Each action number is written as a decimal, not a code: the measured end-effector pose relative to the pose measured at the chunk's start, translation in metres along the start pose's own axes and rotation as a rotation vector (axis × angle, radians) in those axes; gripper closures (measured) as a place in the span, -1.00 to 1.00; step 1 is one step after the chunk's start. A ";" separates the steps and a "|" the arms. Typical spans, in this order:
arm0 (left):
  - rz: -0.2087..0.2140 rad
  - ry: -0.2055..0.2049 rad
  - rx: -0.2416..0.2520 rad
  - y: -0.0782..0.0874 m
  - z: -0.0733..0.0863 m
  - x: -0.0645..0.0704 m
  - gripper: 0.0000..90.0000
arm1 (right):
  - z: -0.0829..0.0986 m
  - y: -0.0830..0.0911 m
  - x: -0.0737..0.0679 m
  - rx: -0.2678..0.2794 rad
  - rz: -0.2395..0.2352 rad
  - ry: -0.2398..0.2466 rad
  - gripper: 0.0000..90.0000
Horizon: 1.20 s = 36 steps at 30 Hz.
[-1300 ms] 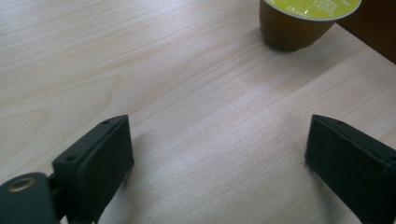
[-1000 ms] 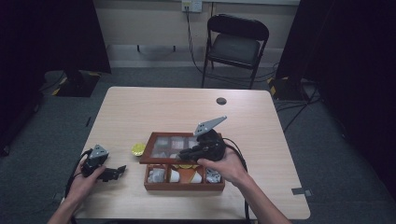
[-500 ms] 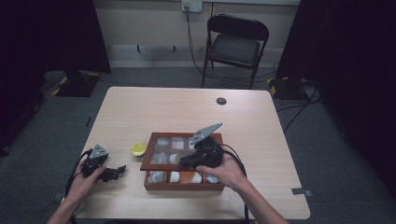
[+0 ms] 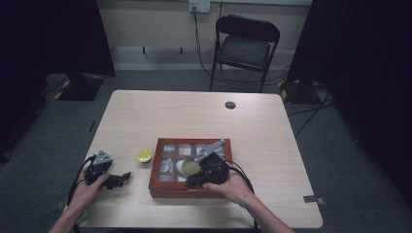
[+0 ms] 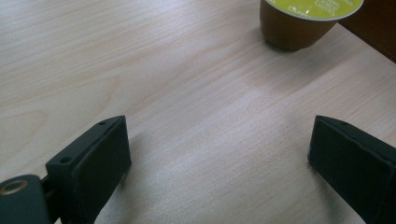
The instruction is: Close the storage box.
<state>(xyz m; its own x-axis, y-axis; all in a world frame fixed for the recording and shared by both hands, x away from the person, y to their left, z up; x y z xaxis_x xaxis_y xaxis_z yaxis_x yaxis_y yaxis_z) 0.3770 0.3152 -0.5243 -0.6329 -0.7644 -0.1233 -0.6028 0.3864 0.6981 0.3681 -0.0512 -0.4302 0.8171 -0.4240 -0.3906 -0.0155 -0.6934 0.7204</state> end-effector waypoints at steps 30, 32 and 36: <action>0.000 0.000 0.000 0.000 0.000 0.000 -0.89 | 0.028 0.034 0.024 0.249 0.111 -0.123 0.42; 0.000 0.000 0.000 0.000 0.000 0.000 -0.89 | 0.032 0.041 0.031 0.270 0.135 -0.137 0.41; -0.001 0.001 -0.001 0.000 0.000 0.000 -0.89 | 0.039 0.052 0.044 0.306 0.175 -0.175 0.30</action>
<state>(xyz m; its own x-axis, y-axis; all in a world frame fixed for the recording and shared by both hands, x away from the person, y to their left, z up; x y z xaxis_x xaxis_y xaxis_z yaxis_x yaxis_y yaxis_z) 0.3768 0.3152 -0.5243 -0.6318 -0.7653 -0.1228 -0.6029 0.3856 0.6985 0.3803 -0.1284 -0.4322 0.6771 -0.6254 -0.3878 -0.3383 -0.7325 0.5908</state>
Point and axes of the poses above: each handheld gripper's, and its own axes: y roughly backward along the jaws, z roughly out of its underside, x roughly to its right, the point moved 2 cm from there along -y, roughly forward along the jaws, and after that the axes turned 12 degrees about -y, right-handed, at the moved point
